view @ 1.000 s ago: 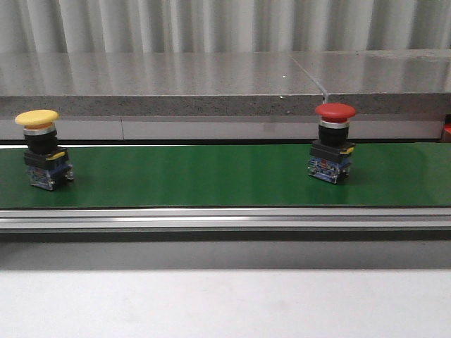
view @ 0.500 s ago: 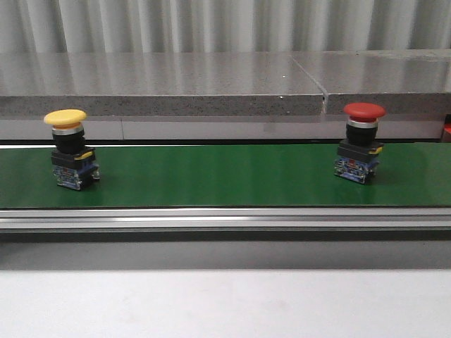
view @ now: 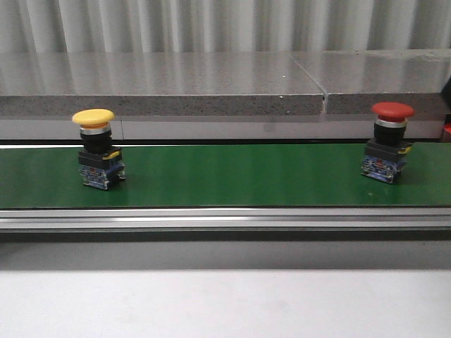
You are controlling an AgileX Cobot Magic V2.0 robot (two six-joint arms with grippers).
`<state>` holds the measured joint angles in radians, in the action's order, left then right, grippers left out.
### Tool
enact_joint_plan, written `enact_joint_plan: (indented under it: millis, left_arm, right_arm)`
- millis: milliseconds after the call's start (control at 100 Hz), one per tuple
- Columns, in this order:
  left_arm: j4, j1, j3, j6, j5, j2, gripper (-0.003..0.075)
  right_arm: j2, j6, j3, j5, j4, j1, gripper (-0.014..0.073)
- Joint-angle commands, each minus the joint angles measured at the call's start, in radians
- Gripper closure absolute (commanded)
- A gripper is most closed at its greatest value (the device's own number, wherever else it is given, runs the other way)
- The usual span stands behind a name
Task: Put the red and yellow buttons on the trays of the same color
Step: 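Grasp the red button at the belt's end with the right gripper, then lower the red button into the red tray and release it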
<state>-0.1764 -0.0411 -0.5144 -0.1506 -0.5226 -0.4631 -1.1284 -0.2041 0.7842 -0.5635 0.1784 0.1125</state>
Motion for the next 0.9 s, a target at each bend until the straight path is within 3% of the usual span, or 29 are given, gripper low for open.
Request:
enact_joint_plan:
  millis: [0,170,310,400,530,600,740,890]
  left_arm:
    - [-0.008,-0.009,-0.026,0.001,0.074,-0.004,0.0740]
    - [-0.007,-0.009,-0.026,0.001,0.074,-0.004,0.0740]
    - [-0.005,-0.009,-0.026,0.001,0.074,-0.004,0.0740]
    - [-0.005,-0.009,-0.026,0.001,0.074,-0.004,0.0740]
    - [-0.005,-0.009,-0.026,0.001,0.074,-0.004,0.0740]
    - [-0.005,-0.009,-0.026,0.001,0.074,-0.004,0.0740]
    - [-0.005,-0.009,-0.026,0.001,0.074,-0.004,0.0740]
    - [-0.005,-0.009,-0.026,0.001,0.074,-0.004,0.0740]
  right_arm:
    - [-0.065,-0.013,0.072,0.082,0.008,0.019,-0.0036]
    - [-0.204,-0.013,0.142,0.097,0.008,0.025,-0.0034]
    - [-0.292,-0.013,0.189,0.097,0.006,0.023,0.0035]
    - [-0.329,-0.013,0.208,0.091,0.006,0.023,0.0166]
    - [-0.337,-0.013,0.233,0.062,0.006,0.023,0.0451]
    - [-0.336,-0.013,0.266,0.034,0.005,0.015,0.0529]
    - [-0.336,-0.013,0.367,-0.042,0.005,-0.048,0.0535]
    - [-0.338,-0.013,0.488,-0.084,0.005,-0.190,0.0535]
